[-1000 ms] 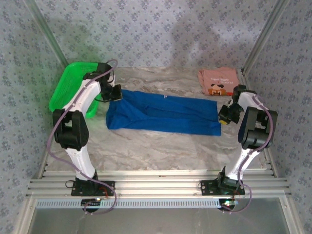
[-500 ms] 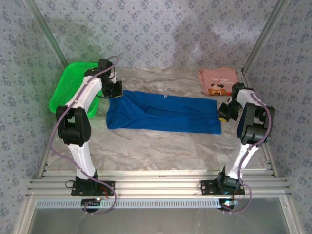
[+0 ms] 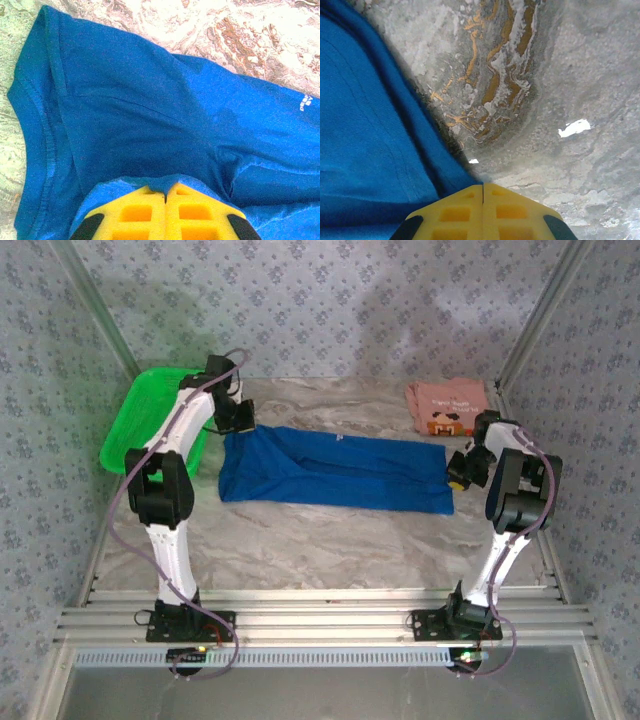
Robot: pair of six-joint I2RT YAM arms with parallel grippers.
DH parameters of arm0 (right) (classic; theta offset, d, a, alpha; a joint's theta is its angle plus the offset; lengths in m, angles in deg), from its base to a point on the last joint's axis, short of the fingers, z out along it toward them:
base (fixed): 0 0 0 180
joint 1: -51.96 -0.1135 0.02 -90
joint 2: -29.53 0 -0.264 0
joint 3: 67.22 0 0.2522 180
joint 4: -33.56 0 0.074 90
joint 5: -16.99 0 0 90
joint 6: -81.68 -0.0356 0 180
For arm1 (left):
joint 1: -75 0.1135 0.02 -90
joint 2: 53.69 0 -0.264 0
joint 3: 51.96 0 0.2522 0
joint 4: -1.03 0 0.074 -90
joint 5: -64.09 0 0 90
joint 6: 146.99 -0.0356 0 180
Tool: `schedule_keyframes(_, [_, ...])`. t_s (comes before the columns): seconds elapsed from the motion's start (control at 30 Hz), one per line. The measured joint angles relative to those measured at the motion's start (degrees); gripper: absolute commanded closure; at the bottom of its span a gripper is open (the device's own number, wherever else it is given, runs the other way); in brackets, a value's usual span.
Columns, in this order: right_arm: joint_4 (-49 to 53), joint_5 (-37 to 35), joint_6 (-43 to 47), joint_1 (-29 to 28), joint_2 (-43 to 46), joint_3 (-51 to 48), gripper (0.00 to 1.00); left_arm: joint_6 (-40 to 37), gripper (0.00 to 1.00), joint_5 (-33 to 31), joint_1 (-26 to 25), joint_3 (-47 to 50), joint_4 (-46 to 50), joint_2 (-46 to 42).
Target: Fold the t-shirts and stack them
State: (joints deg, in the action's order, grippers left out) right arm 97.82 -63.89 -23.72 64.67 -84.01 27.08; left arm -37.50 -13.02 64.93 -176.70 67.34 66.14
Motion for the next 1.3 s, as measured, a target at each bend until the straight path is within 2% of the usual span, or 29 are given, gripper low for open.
schedule_keyframes(0.1, [0.00, -0.17, -0.44, -0.11, -0.11, 0.00, 0.77, -0.44, 0.61, -0.02, 0.00, -0.72, -0.04, 0.76])
schedule_keyframes(0.17, [-0.04, 0.04, -0.81, -0.11, -0.11, 0.00, 0.59, 0.28, 0.47, 0.39, 0.09, -0.79, -0.20, 0.76])
schedule_keyframes(0.27, [-0.72, 0.79, -1.11, -0.11, 0.07, 0.04, 0.43, 2.32, 0.38, 1.95, 0.33, -0.90, -1.14, 0.50])
schedule_keyframes(0.33, [-0.98, 0.85, -1.16, -0.11, 0.94, 0.04, 0.36, 4.22, 0.34, 3.15, 0.42, 0.35, -2.58, -1.07])
schedule_keyframes(0.37, [-1.03, 0.92, -1.09, -0.13, 1.99, 0.04, 0.32, 5.40, 0.27, 3.85, 0.50, 2.34, -3.56, -3.02])
schedule_keyframes(0.4, [-1.01, 1.01, -1.01, -0.31, 3.50, 0.02, 0.29, 6.62, 0.25, 4.52, 0.59, 5.03, -4.37, -5.75])
schedule_keyframes(0.63, [-1.38, 3.19, 0.07, -4.48, 21.84, -4.20, 0.17, 14.34, 0.25, 5.97, 0.70, 33.83, -7.26, -35.91])
schedule_keyframes(0.73, [-2.14, 6.45, 0.02, -8.22, 28.28, -8.66, 0.13, 16.68, 0.27, 6.05, 0.85, 44.76, -7.91, -43.10])
schedule_keyframes(0.8, [-3.67, 8.79, -0.28, -11.23, 30.34, -12.83, 0.11, 17.77, 0.29, 5.95, 1.31, 50.34, -8.92, -43.41])
schedule_keyframes(0.93, [-7.13, 12.96, -1.70, -16.04, 29.05, -18.49, 0.10, 19.06, 0.36, 5.75, 2.23, 55.93, -13.14, -39.60])
schedule_keyframes(1.23, [-18.34, 17.11, -5.64, -18.95, 21.88, -20.61, 0.10, 19.26, 0.51, 1.75, 2.58, 56.24, -22.93, -32.09])
schedule_keyframes(1.3, [-19.41, 17.14, -6.19, -19.04, 19.61, -19.93, 0.10, 19.19, 0.51, 0.00, 2.58, 56.17, -23.37, -30.47])
